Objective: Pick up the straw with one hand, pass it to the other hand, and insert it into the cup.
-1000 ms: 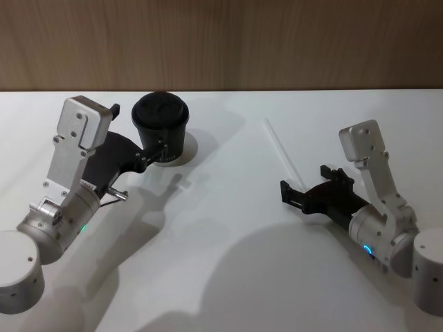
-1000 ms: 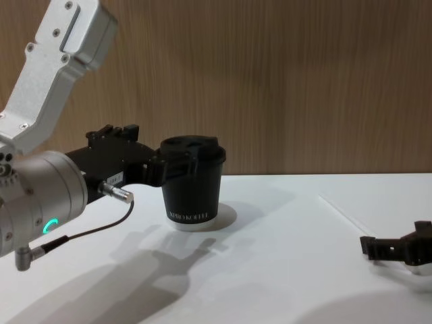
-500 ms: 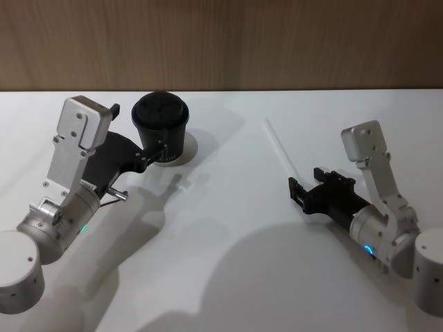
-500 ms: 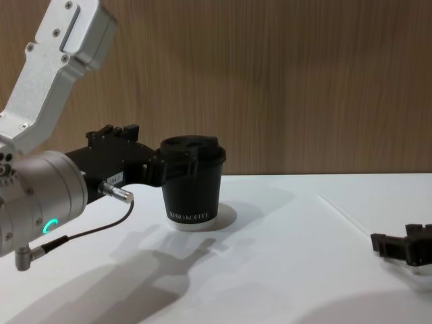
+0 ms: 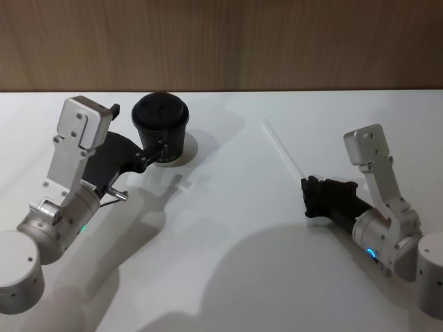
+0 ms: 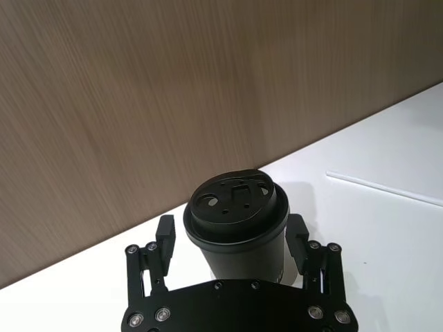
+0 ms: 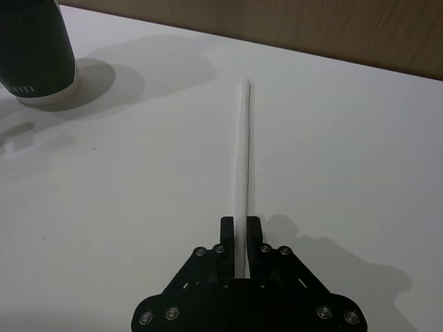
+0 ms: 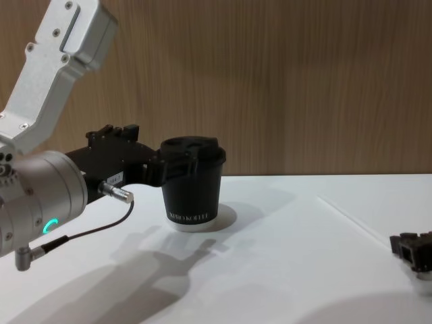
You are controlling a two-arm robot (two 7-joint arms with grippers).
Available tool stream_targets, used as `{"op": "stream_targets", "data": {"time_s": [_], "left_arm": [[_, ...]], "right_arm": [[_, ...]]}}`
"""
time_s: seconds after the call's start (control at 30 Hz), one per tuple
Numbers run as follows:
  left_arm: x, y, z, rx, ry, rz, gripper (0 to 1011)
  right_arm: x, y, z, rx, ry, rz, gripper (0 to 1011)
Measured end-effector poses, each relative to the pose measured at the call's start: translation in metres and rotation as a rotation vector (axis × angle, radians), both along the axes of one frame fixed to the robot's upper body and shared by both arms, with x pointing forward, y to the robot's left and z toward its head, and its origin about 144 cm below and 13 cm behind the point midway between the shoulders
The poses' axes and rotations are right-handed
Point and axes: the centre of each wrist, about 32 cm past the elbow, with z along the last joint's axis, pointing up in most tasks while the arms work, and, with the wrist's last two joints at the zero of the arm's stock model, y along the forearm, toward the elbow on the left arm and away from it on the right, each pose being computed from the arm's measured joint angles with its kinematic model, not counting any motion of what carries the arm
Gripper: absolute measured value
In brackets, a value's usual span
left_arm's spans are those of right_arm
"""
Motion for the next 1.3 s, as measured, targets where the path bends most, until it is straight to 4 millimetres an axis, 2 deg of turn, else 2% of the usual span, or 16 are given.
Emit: {"op": "stream_targets", "data": {"time_s": [0.13,0.33,0.8,1.3], "left_arm": [[0.000,0.000,0.000,0.000,0.000,0.000,1001],[0.000,0.000,0.000,0.000,0.000,0.000,1002],[0.000,0.000,0.000,0.000,0.000,0.000,1002],[0.000,0.000,0.000,0.000,0.000,0.000,1002]], "right_arm": [[0.000,-0.001,0.000,0.001,0.002,0.004,49],[0.000,-0.002,-0.001,0.003,0.004,0.010,4],[0.001,-0.003,0.003,0.044,-0.039,0.024,0],[0.005,-0.008,0.028,0.215,-0.212,0.118,0]]}}
